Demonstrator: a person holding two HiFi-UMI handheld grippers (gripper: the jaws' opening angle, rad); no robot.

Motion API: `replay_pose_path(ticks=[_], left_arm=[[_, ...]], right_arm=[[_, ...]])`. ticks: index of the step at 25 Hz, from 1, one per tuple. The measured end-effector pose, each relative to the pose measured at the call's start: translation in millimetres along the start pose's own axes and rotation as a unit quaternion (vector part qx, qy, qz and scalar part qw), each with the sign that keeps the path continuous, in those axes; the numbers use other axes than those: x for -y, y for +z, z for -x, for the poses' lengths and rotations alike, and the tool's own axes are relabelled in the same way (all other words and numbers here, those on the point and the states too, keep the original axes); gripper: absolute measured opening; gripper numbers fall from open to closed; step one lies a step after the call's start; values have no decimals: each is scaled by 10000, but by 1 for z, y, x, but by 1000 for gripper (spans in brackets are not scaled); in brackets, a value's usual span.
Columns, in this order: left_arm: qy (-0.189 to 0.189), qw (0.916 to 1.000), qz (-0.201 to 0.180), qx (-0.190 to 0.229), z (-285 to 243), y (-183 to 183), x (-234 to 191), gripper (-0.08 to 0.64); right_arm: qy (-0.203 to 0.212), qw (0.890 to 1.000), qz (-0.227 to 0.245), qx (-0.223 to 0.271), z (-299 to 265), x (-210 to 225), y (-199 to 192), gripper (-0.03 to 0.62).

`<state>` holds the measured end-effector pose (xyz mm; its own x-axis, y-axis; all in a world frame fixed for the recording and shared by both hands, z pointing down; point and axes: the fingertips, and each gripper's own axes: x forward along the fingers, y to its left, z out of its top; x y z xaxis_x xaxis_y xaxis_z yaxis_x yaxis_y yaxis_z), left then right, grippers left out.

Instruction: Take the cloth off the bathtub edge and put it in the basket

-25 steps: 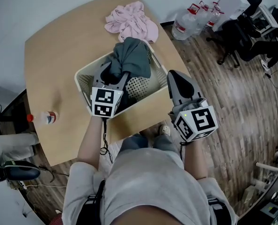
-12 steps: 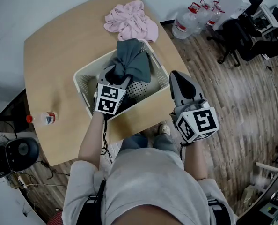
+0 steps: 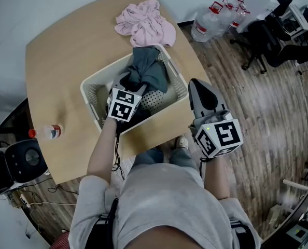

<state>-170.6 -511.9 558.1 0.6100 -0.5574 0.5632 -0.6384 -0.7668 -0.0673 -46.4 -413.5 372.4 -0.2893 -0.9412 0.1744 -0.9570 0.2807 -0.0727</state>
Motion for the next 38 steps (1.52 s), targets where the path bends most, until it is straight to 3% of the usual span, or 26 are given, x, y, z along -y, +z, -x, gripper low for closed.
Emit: replay_pose_path(ticks=[7,13,17,21,25,29,32,38], left_arm=[[-95,9999,87,15,-1,-2,0,288],[88,9997,-218,40,0,1,3,304],[239,9987,-400,192,11,6,4,310],[383,9971,-307,588,33,26,6,305],[666,9934,-179,917,54,46,8,175],[1383,9826,-491,1138,76,62,3,42],[1722,9745,-487,1350,94,80,0,21],[1795,9689,-58,1701,126,112,12,17]], right_arm=[[35,10000,-16,-6,-3,1,0,6],[103,9999,-8,2,-3,-1,0,6],[186,9998,10,27,-2,-5,0,6],[347,9994,45,64,-2,-11,3,6],[563,9983,93,108,-1,-17,7,6],[806,9966,126,141,1,-22,12,6],[969,9950,152,188,4,-22,17,6],[1265,9912,174,337,13,-20,29,6]])
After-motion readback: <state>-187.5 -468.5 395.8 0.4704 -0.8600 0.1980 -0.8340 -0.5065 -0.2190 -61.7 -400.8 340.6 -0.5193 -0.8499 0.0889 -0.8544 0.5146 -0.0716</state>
